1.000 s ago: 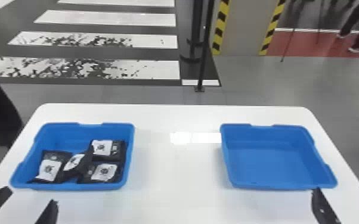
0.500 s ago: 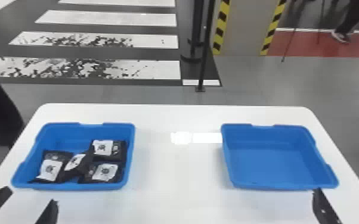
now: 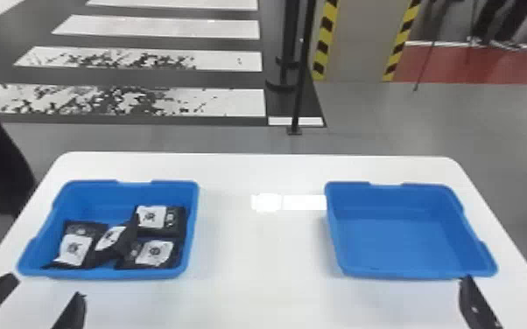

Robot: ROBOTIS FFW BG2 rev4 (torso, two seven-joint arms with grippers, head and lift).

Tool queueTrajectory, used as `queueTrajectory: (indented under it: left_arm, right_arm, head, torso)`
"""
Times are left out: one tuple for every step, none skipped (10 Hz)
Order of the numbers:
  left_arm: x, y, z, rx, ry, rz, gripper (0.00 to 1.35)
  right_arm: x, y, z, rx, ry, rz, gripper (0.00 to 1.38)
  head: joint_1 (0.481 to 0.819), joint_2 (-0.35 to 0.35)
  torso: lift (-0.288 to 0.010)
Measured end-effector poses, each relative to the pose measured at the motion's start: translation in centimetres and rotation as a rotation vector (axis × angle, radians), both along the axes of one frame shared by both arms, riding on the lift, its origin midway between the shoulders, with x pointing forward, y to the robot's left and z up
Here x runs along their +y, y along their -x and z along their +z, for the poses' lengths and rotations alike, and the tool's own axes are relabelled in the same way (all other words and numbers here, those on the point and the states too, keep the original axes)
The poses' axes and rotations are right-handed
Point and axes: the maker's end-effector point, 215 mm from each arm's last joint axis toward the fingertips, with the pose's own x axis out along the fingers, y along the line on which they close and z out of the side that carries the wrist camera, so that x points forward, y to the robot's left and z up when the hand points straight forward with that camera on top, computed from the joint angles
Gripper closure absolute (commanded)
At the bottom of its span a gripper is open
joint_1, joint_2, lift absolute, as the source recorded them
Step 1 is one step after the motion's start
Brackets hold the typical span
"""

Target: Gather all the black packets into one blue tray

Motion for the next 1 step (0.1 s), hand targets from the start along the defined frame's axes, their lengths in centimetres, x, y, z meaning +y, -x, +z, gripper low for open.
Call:
queueTrajectory:
  left_arm:
    - [0.02, 0.00, 0.00, 0.000, 0.000, 0.001, 0.19]
  right_arm:
    - [-0.02, -0.01, -0.01, 0.000, -0.002, -0.001, 0.18]
  head:
    - [0.695, -0.045]
  torso:
    - [-0.110]
